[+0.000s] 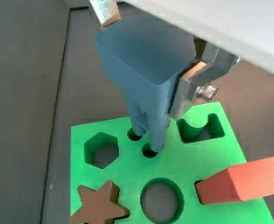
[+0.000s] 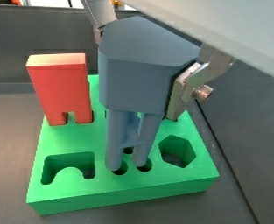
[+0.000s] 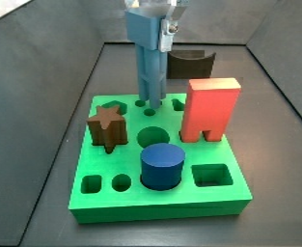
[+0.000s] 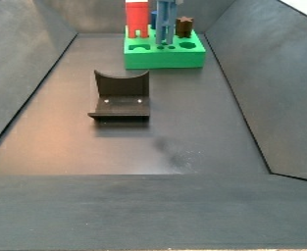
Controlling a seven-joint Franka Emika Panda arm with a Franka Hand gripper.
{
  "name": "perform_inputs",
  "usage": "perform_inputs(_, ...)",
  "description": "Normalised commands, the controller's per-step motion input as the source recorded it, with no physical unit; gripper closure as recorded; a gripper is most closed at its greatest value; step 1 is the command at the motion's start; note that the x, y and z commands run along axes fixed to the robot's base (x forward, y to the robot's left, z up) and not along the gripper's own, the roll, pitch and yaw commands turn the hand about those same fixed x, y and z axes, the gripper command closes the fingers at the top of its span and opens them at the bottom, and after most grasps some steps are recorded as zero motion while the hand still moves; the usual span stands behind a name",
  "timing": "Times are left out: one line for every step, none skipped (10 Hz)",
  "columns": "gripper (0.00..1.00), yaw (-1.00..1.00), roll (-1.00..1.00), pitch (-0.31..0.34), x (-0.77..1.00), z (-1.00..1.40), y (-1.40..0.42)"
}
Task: Pick up the 3 prong object. Move up. Rotate the 3 prong object. Place the 3 prong object on the fixture. Regrasp the 3 prong object. Move to above the board. Insert the 3 prong object.
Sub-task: Insert the 3 prong object.
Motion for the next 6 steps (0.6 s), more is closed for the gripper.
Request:
perform_inputs(1.00,0.00,0.00,-0.040,0.00,-0.15,0.00)
perform_inputs(1.00,0.00,0.00,-0.036,-0.02,-0.14,0.00)
perform_inputs(1.00,0.00,0.00,-0.040,-0.03,-0.17,0.00)
perform_inputs(1.00,0.00,0.00,-0.037,-0.03,-0.13,0.00)
perform_inputs(1.00,0.00,0.00,-0.057,-0.04,-0.15,0.00)
perform_inputs(1.00,0.00,-0.01,-0.067,-0.01,-0.13,-0.02)
